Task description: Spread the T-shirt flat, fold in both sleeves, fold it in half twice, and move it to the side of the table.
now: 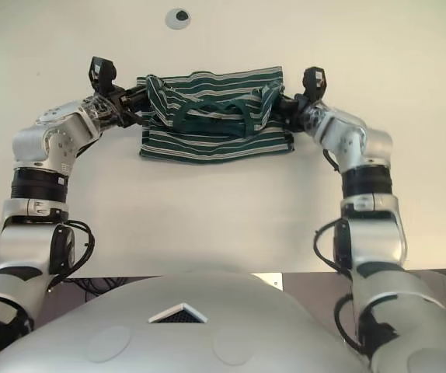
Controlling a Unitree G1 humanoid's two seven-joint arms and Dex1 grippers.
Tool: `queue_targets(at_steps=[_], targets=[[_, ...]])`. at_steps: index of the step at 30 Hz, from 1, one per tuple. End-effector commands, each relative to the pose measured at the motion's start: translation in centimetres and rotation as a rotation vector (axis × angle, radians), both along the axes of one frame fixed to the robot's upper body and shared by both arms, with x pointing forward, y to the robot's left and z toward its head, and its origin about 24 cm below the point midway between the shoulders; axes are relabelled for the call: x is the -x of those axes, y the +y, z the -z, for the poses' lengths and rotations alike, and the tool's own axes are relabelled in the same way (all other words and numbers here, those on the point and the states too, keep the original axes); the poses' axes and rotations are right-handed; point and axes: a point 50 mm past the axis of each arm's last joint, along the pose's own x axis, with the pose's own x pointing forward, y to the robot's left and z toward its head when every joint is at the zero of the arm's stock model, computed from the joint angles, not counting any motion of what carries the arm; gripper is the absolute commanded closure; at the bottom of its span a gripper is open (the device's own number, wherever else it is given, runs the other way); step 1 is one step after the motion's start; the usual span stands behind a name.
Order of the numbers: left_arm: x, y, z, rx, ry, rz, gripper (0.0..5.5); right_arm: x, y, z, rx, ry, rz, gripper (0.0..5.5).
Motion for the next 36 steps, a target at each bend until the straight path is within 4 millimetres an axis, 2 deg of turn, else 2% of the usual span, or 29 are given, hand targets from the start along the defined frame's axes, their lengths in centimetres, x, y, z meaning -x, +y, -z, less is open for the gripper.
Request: queue_targets(at_steps=[1, 5, 8, 14, 16, 18, 20, 22, 24, 27, 29, 32, 36], targets=[[-1.0, 1.2, 0.3, -0.032, 0.021, -0.128, 4.13, 0.2, -0.6, 2.6, 0.010, 0.137, 0.100, 4.14], [-1.9, 2.4, 0.3, 0.006, 0.025, -0.289, 4.13, -0.1, -2.4, 2.5, -0.069, 0.178, 0.232, 4.14], [-2.6, 3.5, 0.0, 0.112, 0.048, -0.425, 4.13, -0.2, -3.5, 2.0, -0.152, 0.197, 0.283, 4.14], [-2.9, 4.4, -0.3, 0.173, 0.037, -0.508, 4.13, 0.2, -3.3, 1.1, -0.247, 0.199, 0.244, 4.14], [-2.9, 4.2, -0.9, 0.138, -0.057, -0.435, 4.13, 0.5, -3.1, 1.0, -0.201, 0.166, 0.208, 4.14], [-1.9, 2.4, -2.3, 0.120, -0.224, -0.220, 4.13, 1.0, -3.4, 0.9, -0.101, 0.105, 0.195, 4.14], [0.0, 0.1, -3.0, 0.050, -0.356, 0.023, 4.48, 1.3, -4.5, 0.6, 0.033, 0.010, 0.227, 4.14], [2.4, -2.7, -2.8, -0.102, -0.450, 0.272, 4.85, 1.6, -6.6, -0.6, 0.244, -0.183, 0.307, 4.14], [4.2, -4.5, -2.4, -0.204, -0.501, 0.437, 5.15, 2.2, -7.4, -1.8, 0.390, -0.342, 0.319, 4.14], [5.5, -5.7, -1.9, -0.326, -0.530, 0.559, 5.50, 3.7, -6.2, -1.8, 0.562, -0.443, 0.161, 4.63], [6.0, -6.0, -1.1, -0.386, -0.512, 0.610, 5.50, 5.0, -4.8, -1.1, 0.689, -0.476, 0.010, 5.01], [6.1, -6.2, 0.1, -0.456, -0.463, 0.638, 5.50, 6.8, -2.3, 0.1, 0.766, -0.495, -0.199, 5.46], [6.2, -6.3, 1.6, -0.485, -0.383, 0.657, 5.50, 7.6, -0.8, 1.4, 0.849, -0.482, -0.338, 5.46]])
